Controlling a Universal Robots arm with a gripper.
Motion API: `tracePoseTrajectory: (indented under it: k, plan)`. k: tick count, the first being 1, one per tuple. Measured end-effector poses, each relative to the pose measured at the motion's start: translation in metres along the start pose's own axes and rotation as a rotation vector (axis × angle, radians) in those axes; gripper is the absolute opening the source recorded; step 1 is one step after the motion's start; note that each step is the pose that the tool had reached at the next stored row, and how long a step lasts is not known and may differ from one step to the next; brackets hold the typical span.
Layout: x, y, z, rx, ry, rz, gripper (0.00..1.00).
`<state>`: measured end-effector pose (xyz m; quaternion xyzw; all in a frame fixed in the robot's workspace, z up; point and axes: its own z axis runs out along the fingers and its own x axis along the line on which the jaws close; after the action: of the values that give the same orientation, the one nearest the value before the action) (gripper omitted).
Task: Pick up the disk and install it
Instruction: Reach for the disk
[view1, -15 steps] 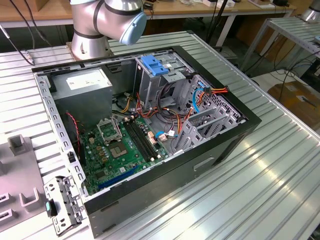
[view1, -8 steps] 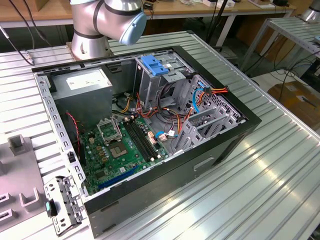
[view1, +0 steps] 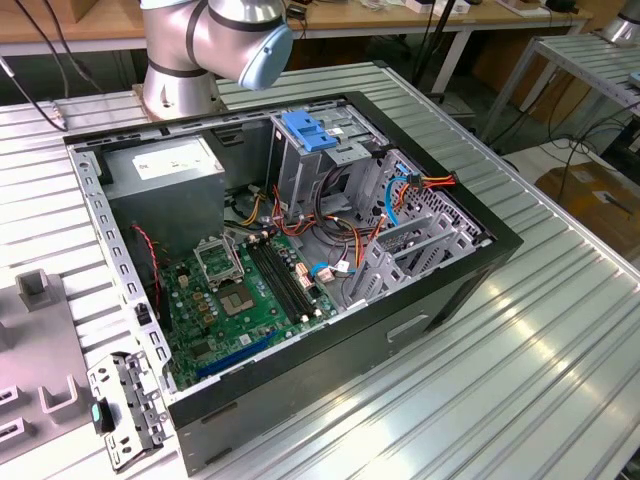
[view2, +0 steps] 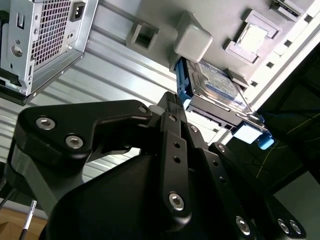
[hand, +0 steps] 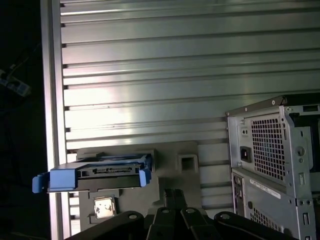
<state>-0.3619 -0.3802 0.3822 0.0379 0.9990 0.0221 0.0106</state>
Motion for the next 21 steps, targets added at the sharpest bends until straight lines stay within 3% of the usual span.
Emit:
tracePoseTrajectory:
  k: [3,6,8,10,21]
  plan:
    - [0.0036,-0.0003,0.0001,0.0,0.0,0.0,0.11]
    - [0.0115,-0.0009,0.0001,-0.0001,-0.0001,0.0,0.11]
    - [0.0205,-0.0014,-0.0001,0.0001,0.0001,0.0,0.11]
    - [0.0349,-0.0025,-0.0002,0.0,0.0,0.0,0.11]
    - [0.0787,-0.0058,-0.0007,0.0,0.0001,0.0,0.11]
